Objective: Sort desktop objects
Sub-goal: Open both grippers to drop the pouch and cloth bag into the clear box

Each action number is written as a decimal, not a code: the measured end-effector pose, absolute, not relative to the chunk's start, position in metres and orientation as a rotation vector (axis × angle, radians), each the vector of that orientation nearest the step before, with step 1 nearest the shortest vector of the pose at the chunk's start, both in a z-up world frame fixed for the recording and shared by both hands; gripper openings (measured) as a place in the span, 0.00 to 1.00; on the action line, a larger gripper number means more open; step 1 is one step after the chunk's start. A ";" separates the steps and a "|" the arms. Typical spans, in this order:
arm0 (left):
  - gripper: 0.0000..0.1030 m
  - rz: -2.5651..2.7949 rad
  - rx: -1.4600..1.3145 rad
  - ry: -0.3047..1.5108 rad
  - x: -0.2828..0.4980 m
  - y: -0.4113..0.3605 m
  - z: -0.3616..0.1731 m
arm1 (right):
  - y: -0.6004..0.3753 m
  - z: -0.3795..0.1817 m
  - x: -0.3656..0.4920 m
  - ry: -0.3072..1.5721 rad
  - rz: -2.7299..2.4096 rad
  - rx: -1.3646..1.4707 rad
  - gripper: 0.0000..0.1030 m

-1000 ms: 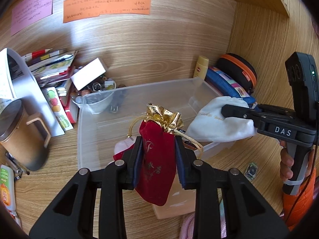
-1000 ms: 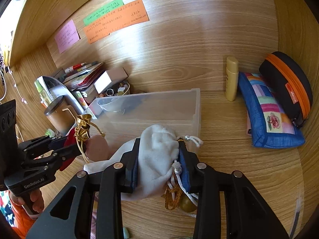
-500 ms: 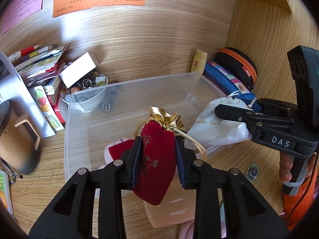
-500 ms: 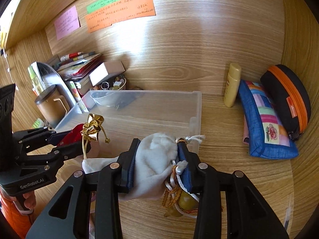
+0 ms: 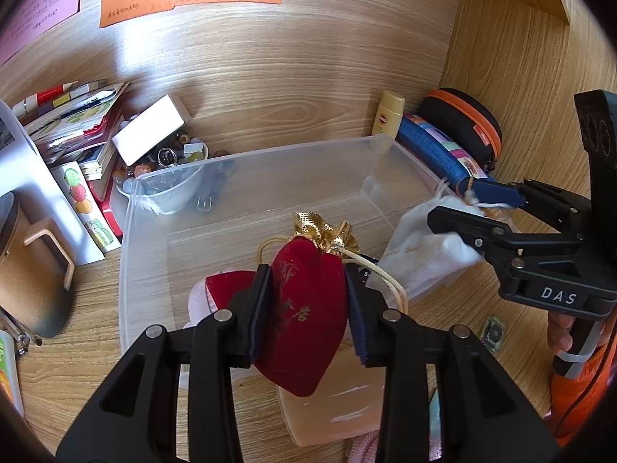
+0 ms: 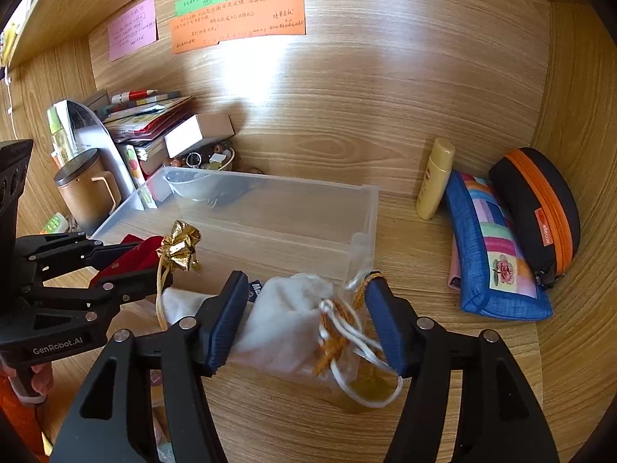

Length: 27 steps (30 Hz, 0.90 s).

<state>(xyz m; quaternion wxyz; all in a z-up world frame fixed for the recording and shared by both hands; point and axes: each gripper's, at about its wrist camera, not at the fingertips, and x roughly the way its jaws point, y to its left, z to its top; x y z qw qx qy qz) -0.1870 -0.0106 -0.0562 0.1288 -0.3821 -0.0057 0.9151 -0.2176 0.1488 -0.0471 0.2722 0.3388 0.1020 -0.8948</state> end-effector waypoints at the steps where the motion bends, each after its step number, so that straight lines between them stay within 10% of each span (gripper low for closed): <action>1: 0.36 2.659 -1.112 -0.019 -0.187 -0.011 -0.056 | 0.150 -0.047 -0.217 0.275 -2.413 0.913 0.57; 27: 0.59 2.727 -1.016 -0.059 -0.166 -0.021 -0.035 | 0.166 -0.025 -0.198 0.268 -2.477 0.848 0.79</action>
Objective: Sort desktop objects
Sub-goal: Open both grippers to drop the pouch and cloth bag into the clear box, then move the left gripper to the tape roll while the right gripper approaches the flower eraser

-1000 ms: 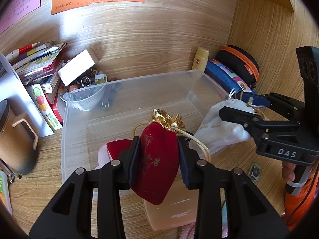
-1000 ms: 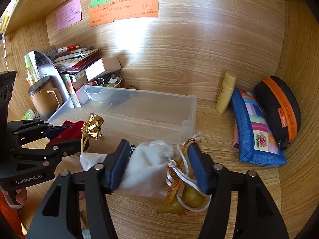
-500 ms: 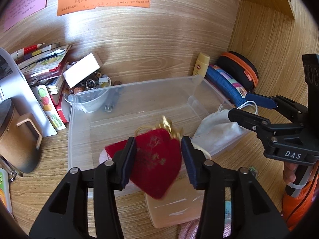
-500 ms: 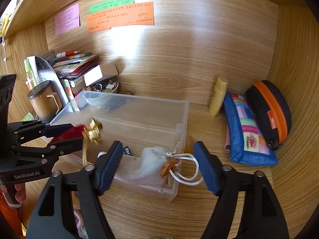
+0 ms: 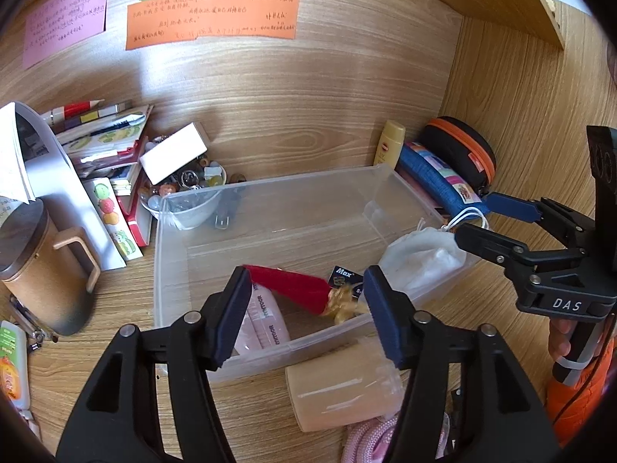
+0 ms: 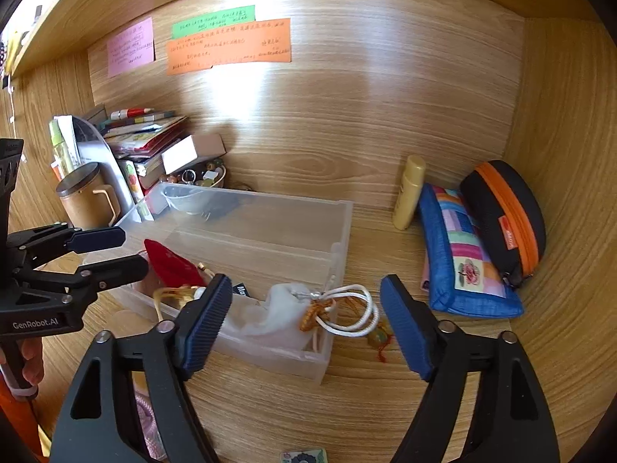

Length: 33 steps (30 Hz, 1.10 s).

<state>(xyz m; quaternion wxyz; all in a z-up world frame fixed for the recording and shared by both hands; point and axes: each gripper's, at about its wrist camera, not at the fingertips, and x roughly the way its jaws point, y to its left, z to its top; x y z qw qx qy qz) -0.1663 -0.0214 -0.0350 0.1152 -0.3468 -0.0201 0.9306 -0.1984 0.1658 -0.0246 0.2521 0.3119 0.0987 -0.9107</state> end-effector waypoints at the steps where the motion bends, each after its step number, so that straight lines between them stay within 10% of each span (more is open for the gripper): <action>1: 0.60 2.731 -1.015 -0.058 -0.165 -0.022 -0.034 | 0.168 -0.023 -0.197 0.266 -2.486 0.841 0.79; 17: 0.84 2.828 -0.948 -0.069 -0.132 -0.029 -0.022 | 0.190 -0.019 -0.177 0.252 -2.509 0.834 0.82; 33: 0.87 2.785 -1.050 -0.124 -0.107 -0.017 -0.050 | 0.207 -0.043 -0.155 0.259 -2.489 0.912 0.83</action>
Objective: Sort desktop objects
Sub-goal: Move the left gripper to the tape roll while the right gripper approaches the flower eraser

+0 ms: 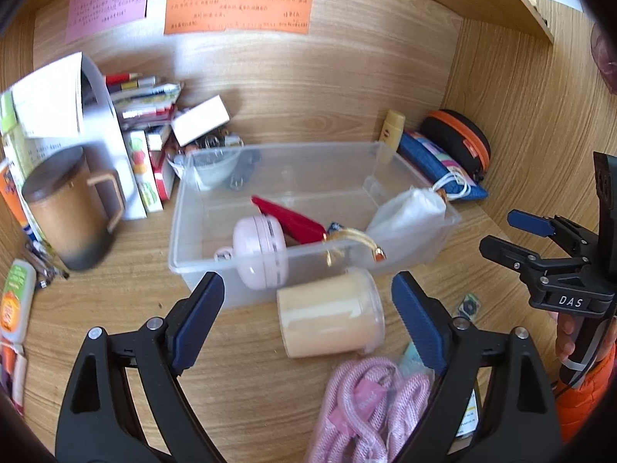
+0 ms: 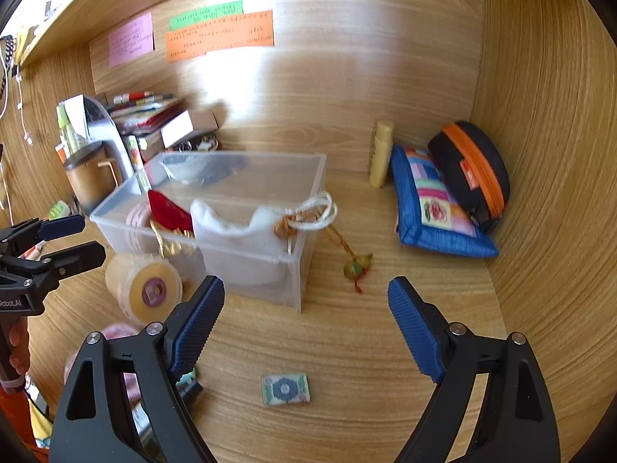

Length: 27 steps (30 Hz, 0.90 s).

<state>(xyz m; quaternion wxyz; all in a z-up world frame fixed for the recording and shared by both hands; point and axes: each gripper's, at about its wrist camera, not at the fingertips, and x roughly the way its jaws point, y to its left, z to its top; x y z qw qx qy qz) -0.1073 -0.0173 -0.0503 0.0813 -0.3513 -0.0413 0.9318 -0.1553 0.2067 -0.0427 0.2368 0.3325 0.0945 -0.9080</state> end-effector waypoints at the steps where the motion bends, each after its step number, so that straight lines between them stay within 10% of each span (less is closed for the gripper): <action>1: 0.87 2.780 -1.060 -0.130 -0.106 -0.016 -0.053 | 0.208 -0.045 -0.155 0.261 -2.484 0.924 0.83; 27: 0.88 2.648 -1.293 -0.231 -0.127 -0.007 -0.101 | 0.222 -0.107 -0.150 0.348 -2.379 1.151 0.83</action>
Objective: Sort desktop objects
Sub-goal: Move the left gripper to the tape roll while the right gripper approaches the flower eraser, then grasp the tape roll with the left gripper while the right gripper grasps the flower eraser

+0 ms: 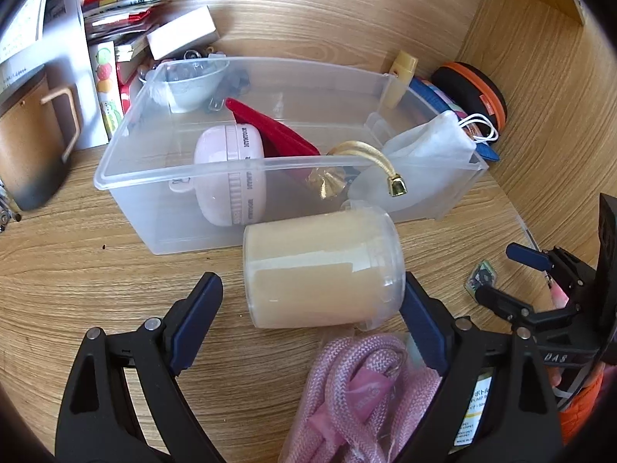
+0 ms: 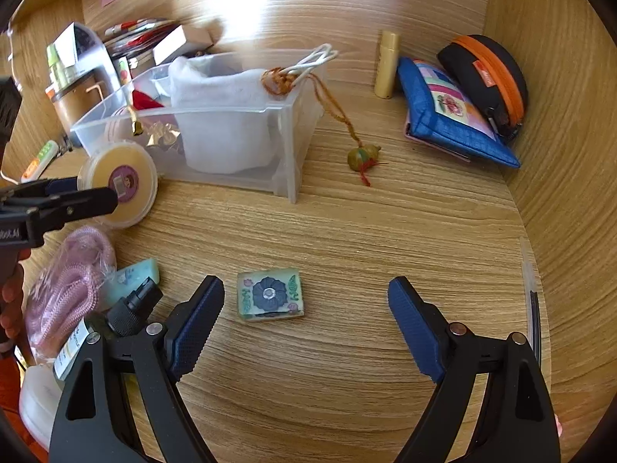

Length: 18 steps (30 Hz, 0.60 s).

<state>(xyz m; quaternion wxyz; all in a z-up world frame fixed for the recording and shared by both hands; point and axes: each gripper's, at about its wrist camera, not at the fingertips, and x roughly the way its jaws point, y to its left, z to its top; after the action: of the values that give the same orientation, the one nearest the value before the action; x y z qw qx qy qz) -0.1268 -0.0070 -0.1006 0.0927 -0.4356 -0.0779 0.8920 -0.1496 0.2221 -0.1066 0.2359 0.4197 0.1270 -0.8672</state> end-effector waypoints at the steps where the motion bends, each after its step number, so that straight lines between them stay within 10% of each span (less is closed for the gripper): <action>1: 0.90 2.647 -1.305 -0.231 -0.129 -0.006 -0.102 | 0.221 -0.108 -0.149 0.363 -2.372 1.152 0.83; 18: 0.93 2.642 -1.348 -0.296 -0.140 -0.012 -0.111 | 0.216 -0.115 -0.146 0.439 -2.360 1.149 0.78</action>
<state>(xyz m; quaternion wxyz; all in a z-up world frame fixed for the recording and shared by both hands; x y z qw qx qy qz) -0.1402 -0.0120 -0.1115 0.0802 -0.4507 -0.0991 0.8835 -0.1462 0.2156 -0.1152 0.2378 0.4192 0.1603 -0.8614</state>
